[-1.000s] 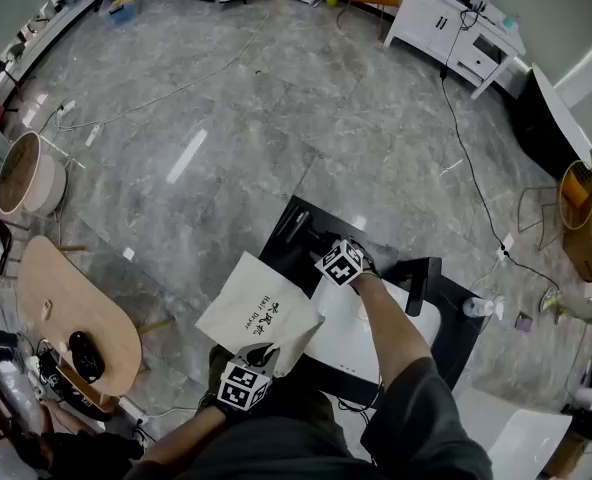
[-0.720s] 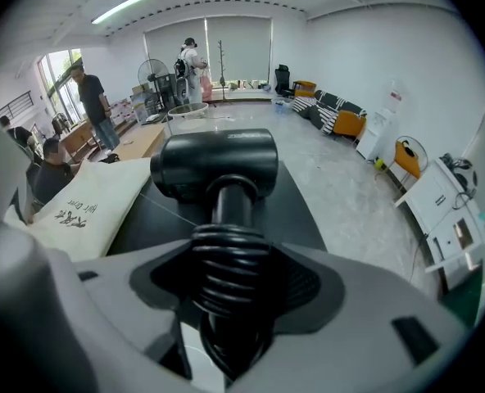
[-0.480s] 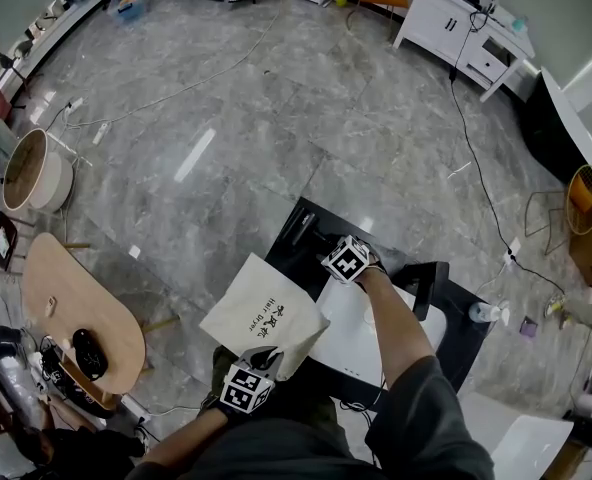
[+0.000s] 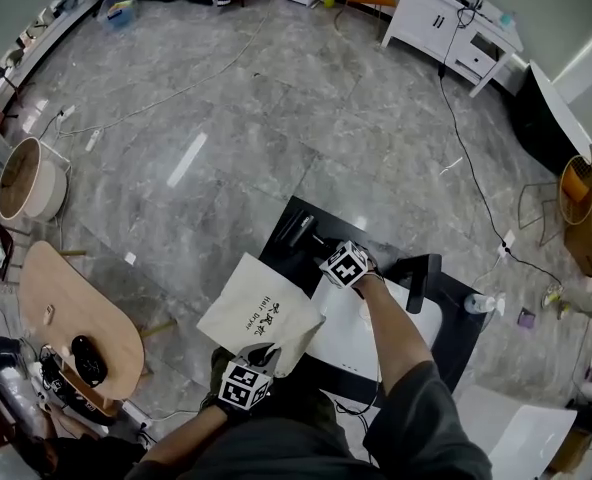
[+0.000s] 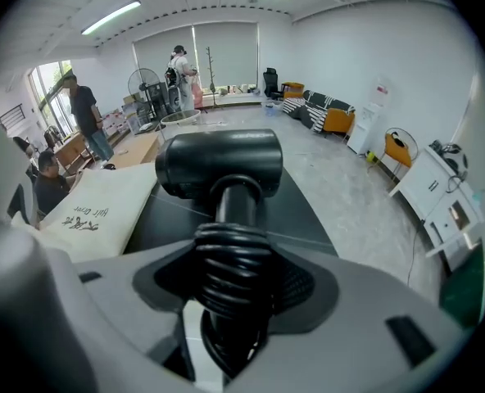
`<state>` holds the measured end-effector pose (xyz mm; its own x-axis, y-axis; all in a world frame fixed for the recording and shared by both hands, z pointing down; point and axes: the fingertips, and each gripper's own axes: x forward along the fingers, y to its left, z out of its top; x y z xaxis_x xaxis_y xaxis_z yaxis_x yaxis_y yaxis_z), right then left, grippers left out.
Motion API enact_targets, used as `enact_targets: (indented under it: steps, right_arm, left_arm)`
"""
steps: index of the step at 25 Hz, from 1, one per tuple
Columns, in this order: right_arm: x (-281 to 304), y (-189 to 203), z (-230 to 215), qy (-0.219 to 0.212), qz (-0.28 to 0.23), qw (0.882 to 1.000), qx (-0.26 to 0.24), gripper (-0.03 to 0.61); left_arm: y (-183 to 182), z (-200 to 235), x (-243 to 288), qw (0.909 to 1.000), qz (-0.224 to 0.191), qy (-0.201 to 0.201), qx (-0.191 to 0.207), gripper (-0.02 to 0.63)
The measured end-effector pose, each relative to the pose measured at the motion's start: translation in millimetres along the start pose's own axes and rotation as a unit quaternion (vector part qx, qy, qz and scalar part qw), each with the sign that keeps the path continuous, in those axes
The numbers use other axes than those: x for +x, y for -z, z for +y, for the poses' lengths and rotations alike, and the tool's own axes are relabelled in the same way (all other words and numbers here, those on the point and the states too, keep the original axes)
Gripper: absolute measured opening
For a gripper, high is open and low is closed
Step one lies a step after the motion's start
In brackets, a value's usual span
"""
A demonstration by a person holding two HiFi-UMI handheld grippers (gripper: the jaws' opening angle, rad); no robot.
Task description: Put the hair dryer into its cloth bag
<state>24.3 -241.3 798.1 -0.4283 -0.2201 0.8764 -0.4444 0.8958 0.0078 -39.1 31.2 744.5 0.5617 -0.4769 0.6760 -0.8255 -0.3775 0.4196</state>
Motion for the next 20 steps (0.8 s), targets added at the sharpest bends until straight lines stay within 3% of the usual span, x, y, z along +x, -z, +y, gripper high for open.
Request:
enact_targets:
  steps: [20]
  right_arm:
    - [-114.0, 133.2, 62.0, 0.035, -0.001, 0.992, 0.117, 0.242]
  left_arm:
    - [-9.7, -1.0, 14.0, 0.9996, 0.011, 0.015, 0.023, 0.028]
